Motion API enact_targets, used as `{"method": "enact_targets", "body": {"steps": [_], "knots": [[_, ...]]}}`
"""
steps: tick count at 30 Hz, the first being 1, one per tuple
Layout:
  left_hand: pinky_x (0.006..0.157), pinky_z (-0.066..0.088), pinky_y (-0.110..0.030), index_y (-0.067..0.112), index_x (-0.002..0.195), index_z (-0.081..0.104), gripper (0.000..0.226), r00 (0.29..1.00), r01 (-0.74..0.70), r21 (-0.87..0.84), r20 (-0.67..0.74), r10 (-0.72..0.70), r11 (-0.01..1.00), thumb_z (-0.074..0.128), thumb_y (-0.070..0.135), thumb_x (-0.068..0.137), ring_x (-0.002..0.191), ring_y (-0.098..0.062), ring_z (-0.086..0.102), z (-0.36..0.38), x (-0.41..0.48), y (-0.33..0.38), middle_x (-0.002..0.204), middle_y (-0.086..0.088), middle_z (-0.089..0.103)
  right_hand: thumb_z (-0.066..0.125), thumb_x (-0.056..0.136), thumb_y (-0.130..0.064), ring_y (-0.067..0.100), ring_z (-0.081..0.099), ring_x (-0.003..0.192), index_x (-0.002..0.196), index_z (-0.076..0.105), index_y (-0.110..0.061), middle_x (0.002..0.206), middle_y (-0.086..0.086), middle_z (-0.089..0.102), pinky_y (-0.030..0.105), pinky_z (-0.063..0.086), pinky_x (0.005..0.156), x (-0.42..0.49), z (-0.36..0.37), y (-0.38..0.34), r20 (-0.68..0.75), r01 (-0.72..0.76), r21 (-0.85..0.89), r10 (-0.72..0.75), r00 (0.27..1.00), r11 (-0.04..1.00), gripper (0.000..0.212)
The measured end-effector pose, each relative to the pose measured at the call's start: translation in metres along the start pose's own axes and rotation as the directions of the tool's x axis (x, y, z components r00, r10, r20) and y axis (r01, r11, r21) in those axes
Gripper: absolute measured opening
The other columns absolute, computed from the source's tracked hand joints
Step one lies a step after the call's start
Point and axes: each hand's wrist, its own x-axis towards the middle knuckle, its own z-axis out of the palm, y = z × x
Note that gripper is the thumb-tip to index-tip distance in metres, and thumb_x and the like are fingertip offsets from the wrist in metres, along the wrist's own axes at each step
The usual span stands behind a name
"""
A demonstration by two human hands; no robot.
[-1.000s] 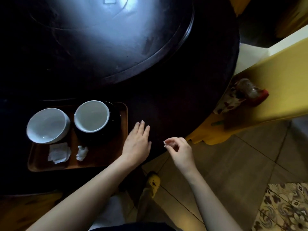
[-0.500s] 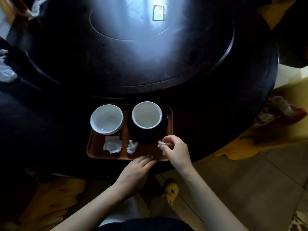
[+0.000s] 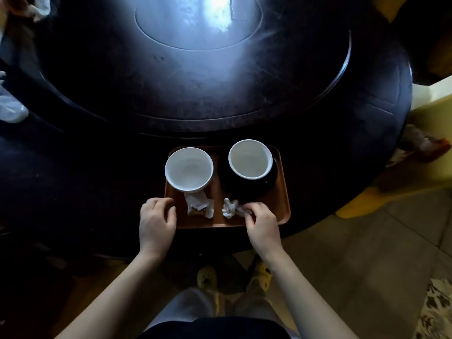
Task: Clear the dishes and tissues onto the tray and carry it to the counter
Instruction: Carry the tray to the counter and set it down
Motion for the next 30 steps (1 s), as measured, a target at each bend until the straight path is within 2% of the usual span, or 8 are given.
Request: {"method": "enact_targets", "body": {"steps": [3, 7, 12, 15, 18, 22, 27, 30], "knots": [[0.094, 0.039, -0.038, 0.001, 0.115, 0.059, 0.031, 0.993, 0.120, -0.028, 0.014, -0.119, 0.992, 0.057, 0.012, 0.086, 0.111, -0.033, 0.047, -0.003, 0.013, -0.012, 0.113, -0.020, 0.055, 0.056, 0.087, -0.010, 0.024, 0.054, 0.102, 0.104, 0.066, -0.010, 0.106, 0.007, 0.063, 0.034, 0.046, 0.087, 0.000, -0.002, 0.001, -0.030, -0.023, -0.175, 0.018, 0.999, 0.984, 0.020], [0.095, 0.040, -0.042, 0.002, 0.125, 0.053, 0.042, 0.978, 0.165, -0.009, 0.130, -0.162, 0.986, 0.059, 0.017, 0.086, 0.115, -0.035, 0.049, -0.008, 0.030, -0.022, 0.120, -0.022, 0.054, 0.055, 0.087, -0.013, 0.026, 0.051, 0.107, 0.107, 0.064, -0.010, 0.109, 0.009, 0.060, 0.037, 0.046, 0.088, 0.002, -0.009, 0.005, -0.001, -0.108, -0.259, 0.112, 0.994, 0.960, 0.022], [0.080, 0.040, -0.033, 0.006, 0.117, 0.060, 0.034, 0.966, 0.126, -0.011, 0.228, -0.120, 0.992, 0.059, 0.016, 0.084, 0.104, -0.031, 0.056, -0.008, 0.047, -0.016, 0.109, -0.017, 0.060, 0.053, 0.083, -0.011, 0.027, 0.053, 0.106, 0.106, 0.063, -0.011, 0.109, 0.009, 0.060, 0.039, 0.047, 0.091, 0.013, -0.032, 0.006, -0.011, -0.143, -0.209, 0.143, 0.990, 0.967, 0.025], [0.082, 0.043, -0.035, 0.006, 0.114, 0.062, 0.031, 0.964, 0.149, -0.045, 0.227, -0.135, 0.988, 0.059, 0.015, 0.084, 0.102, -0.031, 0.059, -0.009, 0.053, -0.013, 0.108, -0.016, 0.064, 0.048, 0.086, -0.010, 0.030, 0.054, 0.106, 0.112, 0.060, -0.009, 0.112, 0.014, 0.060, 0.042, 0.049, 0.090, 0.028, -0.055, 0.013, -0.110, -0.236, -0.184, 0.219, 0.970, 0.954, 0.028], [0.088, 0.050, -0.042, 0.009, 0.115, 0.061, 0.030, 0.959, 0.240, -0.178, 0.196, -0.204, 0.954, 0.053, 0.019, 0.088, 0.099, -0.032, 0.063, -0.012, 0.056, -0.014, 0.110, -0.014, 0.067, 0.047, 0.091, -0.017, 0.031, 0.055, 0.106, 0.114, 0.059, -0.009, 0.115, 0.015, 0.060, 0.039, 0.047, 0.088, 0.045, -0.073, 0.029, -0.068, -0.298, -0.220, 0.290, 0.954, 0.929, 0.028], [0.088, 0.051, -0.049, 0.016, 0.114, 0.062, 0.035, 0.957, 0.289, -0.312, 0.129, -0.261, 0.905, 0.039, 0.031, 0.092, 0.096, -0.029, 0.064, -0.012, 0.063, -0.005, 0.103, -0.010, 0.069, 0.044, 0.094, -0.024, 0.030, 0.058, 0.101, 0.110, 0.062, -0.008, 0.110, 0.015, 0.063, 0.037, 0.047, 0.082, 0.061, -0.076, 0.032, -0.050, -0.215, -0.175, 0.210, 0.976, 0.961, 0.028], [0.083, 0.053, -0.041, 0.016, 0.117, 0.062, 0.034, 0.945, 0.321, -0.368, 0.187, -0.269, 0.873, 0.045, 0.033, 0.092, 0.089, -0.028, 0.066, -0.010, 0.067, 0.019, 0.103, -0.006, 0.069, 0.044, 0.095, -0.029, 0.031, 0.060, 0.100, 0.113, 0.060, -0.007, 0.107, 0.015, 0.066, 0.036, 0.047, 0.079, 0.081, -0.067, 0.015, -0.007, -0.230, -0.086, 0.230, 0.973, 0.969, 0.033], [0.067, 0.050, -0.024, 0.015, 0.113, 0.064, 0.031, 0.945, 0.323, -0.368, 0.173, -0.277, 0.872, 0.046, 0.028, 0.092, 0.081, -0.020, 0.066, -0.005, 0.069, 0.021, 0.097, -0.004, 0.069, 0.049, 0.093, -0.028, 0.031, 0.058, 0.108, 0.121, 0.055, -0.007, 0.116, 0.015, 0.063, 0.036, 0.047, 0.086, 0.091, -0.062, 0.015, -0.001, -0.333, -0.026, 0.333, 0.943, 0.943, 0.035]]}}
